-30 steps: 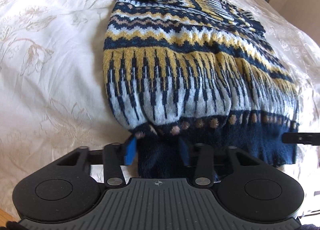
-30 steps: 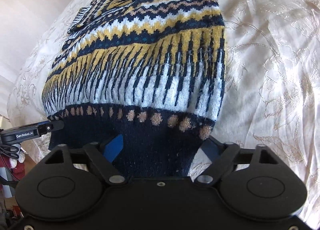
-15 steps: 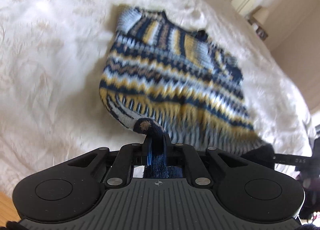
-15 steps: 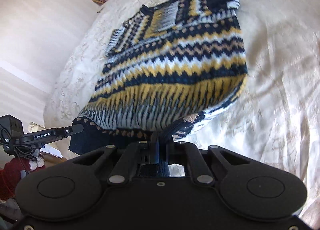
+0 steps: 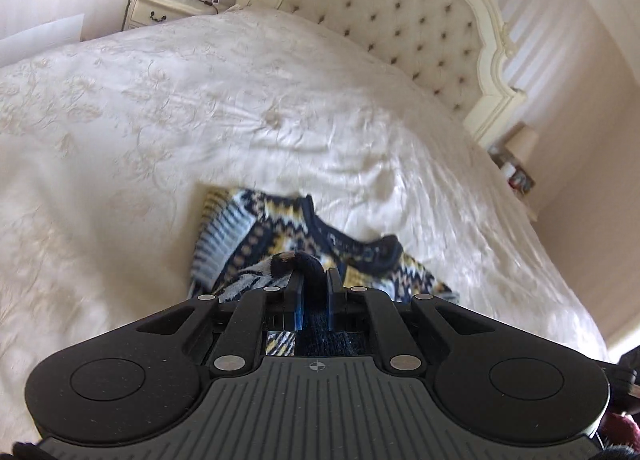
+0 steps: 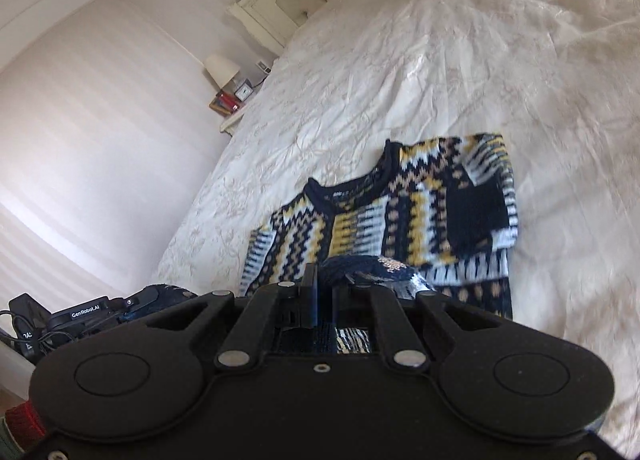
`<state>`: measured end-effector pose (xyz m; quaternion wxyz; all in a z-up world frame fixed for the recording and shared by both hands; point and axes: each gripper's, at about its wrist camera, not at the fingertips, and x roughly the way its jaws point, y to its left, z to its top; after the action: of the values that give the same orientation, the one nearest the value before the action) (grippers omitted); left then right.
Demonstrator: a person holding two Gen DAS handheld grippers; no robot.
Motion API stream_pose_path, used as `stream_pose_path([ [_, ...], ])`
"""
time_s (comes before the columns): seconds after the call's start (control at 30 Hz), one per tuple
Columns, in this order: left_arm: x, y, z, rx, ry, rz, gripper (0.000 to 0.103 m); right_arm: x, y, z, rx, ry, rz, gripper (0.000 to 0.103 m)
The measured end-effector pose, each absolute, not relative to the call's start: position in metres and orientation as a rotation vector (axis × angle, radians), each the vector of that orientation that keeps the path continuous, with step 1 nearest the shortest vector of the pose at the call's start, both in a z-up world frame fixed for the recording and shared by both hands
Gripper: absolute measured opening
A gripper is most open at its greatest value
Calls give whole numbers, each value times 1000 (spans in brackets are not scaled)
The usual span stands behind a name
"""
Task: Fold small clothes
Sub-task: 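Grasp the hem with both grippers and lift it, then fold the hem up over the body toward the collar with both grippers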
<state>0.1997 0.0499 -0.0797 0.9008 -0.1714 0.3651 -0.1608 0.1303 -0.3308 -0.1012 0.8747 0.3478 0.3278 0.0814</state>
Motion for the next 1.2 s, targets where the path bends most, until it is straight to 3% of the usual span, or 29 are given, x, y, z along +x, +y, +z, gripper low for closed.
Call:
stream_pose_path([
  [0.67,342,24,-141,-292,923,-324,10,274,-357,-153,749,806,-67,14],
  [1.0,392,26,-167,-264,968,-277,19,313,-369,-181,754,851,-131,23],
  [1.2,405,31,-163,-235,960,-252,28,320,-367,-184,730,818,-133,52],
])
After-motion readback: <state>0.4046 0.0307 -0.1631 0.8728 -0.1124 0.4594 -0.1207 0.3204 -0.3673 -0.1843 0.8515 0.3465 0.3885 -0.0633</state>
